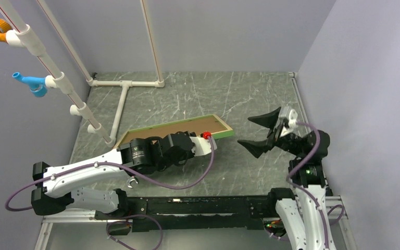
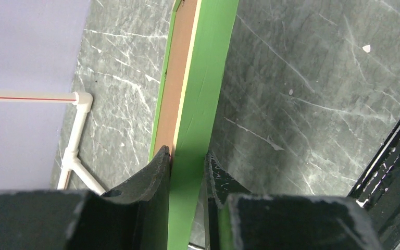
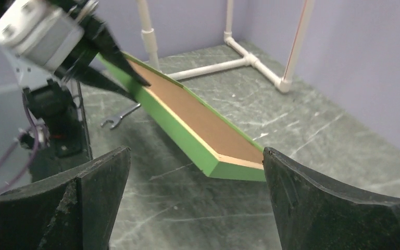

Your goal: Put the photo into the frame

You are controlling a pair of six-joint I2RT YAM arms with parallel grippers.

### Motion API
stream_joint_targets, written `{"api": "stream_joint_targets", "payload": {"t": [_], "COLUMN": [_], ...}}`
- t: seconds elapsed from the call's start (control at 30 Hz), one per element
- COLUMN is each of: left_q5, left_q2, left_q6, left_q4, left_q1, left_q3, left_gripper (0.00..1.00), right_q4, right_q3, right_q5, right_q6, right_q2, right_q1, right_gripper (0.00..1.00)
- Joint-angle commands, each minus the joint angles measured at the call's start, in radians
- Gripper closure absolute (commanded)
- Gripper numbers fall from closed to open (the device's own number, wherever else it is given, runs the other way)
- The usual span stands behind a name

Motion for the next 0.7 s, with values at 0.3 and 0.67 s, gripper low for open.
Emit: {"api": "stream_joint_targets", "payload": {"t": [0.3,0.67], "left_q5": [0.104,0.132], "left_q2": [-0.061,-0.057], "left_q6": [-0.095,-0.107], "left_q4": [0.094,0.112], "left_q1": [0.049,0.057], "left_q3": [0.050,0.049], "left_gripper": [1.00,1.00], "right_q4": [-0.163,-0.215], "right_q3": [-0.043,-0.003], "right_q5": [-0.202,-0.069], "right_q6": [-0.706,-0.899], "right_q2": [-0.026,0.133], "right_q1": [0.007,0.179], "right_gripper": [0.02,0.07]}}
